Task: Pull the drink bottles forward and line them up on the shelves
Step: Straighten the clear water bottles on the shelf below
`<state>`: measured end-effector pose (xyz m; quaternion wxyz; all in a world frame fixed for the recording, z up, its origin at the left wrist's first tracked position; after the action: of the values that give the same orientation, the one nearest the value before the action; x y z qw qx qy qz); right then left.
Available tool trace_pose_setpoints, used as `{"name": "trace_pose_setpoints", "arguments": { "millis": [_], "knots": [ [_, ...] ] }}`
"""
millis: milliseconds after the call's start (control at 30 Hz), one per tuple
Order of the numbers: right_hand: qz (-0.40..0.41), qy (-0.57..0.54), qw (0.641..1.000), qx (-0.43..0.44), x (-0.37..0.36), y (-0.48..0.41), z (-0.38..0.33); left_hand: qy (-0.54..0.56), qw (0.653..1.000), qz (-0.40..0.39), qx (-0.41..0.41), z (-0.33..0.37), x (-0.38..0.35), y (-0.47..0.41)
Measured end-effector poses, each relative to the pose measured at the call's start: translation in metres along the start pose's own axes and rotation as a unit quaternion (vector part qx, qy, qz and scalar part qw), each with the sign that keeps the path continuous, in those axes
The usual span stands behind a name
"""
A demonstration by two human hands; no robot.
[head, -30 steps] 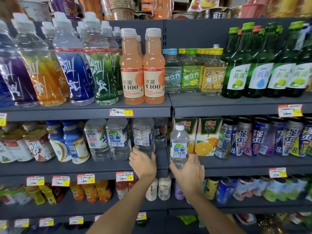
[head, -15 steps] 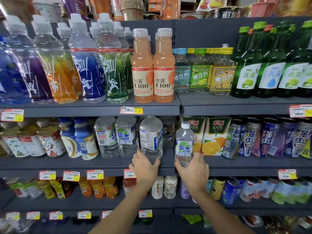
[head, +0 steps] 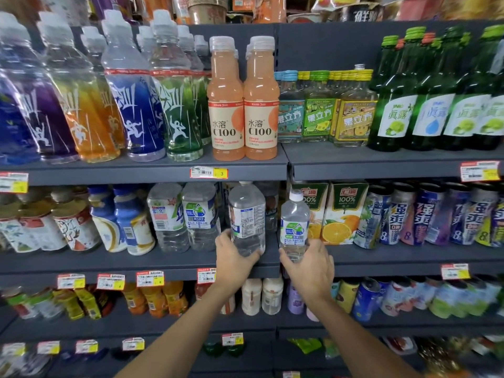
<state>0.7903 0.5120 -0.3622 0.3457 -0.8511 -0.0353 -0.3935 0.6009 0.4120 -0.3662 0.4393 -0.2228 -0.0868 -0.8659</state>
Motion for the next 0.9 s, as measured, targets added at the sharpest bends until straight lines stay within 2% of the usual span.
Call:
{"name": "trace_pose_setpoints", "arguments": {
  "millis": [100, 200, 267, 367, 433, 500, 633, 800, 900],
  "knots": [
    [0.000, -0.004, 1.000, -0.003, 0.001, 0.000, 0.000, 0.039, 0.996, -0.077, -0.002, 0.007, 0.002, -0.015],
    [-0.004, -0.020, 1.000, 0.001, 0.003, 0.000, -0.001, 0.021, 0.998, -0.064, 0.014, 0.001, 0.004, -0.021],
    [-0.016, -0.033, 0.999, 0.003, 0.003, -0.002, 0.000, 0.021, 0.999, -0.014, 0.023, -0.001, 0.002, -0.016],
    [-0.038, -0.037, 0.999, -0.014, 0.000, -0.004, 0.003, -0.094, 0.982, 0.153, 0.052, 0.005, -0.007, 0.005],
    [-0.042, -0.051, 0.997, -0.044, -0.003, -0.004, 0.004, -0.129, 0.969, 0.192, 0.091, 0.013, -0.011, 0.014],
    [-0.028, -0.081, 0.993, -0.075, -0.004, -0.004, 0.004, -0.137, 0.970, 0.181, 0.088, 0.013, -0.009, 0.014],
    [-0.006, -0.077, 0.993, -0.085, -0.006, -0.007, -0.005, -0.156, 0.980, 0.120, 0.018, -0.003, 0.003, 0.003],
    [-0.042, 0.032, 0.998, -0.044, -0.021, -0.001, -0.035, -0.100, 0.990, 0.095, -0.009, -0.004, 0.012, 0.002],
    [-0.066, 0.009, 0.997, -0.025, -0.032, 0.006, -0.048, -0.070, 0.993, 0.089, -0.012, -0.006, 0.014, 0.004]
  ]
}}
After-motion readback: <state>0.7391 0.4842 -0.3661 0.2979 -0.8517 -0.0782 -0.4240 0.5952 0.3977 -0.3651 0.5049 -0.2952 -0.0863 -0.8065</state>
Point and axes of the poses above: each hand's wrist, its own y-axis away from the middle knuckle, its own x-axis out of the back of the hand, z = x × y, the point moved 5 cm from there along -y, towards the middle knuckle, and after that the axes turned 14 degrees about x, right-handed, at the moved point
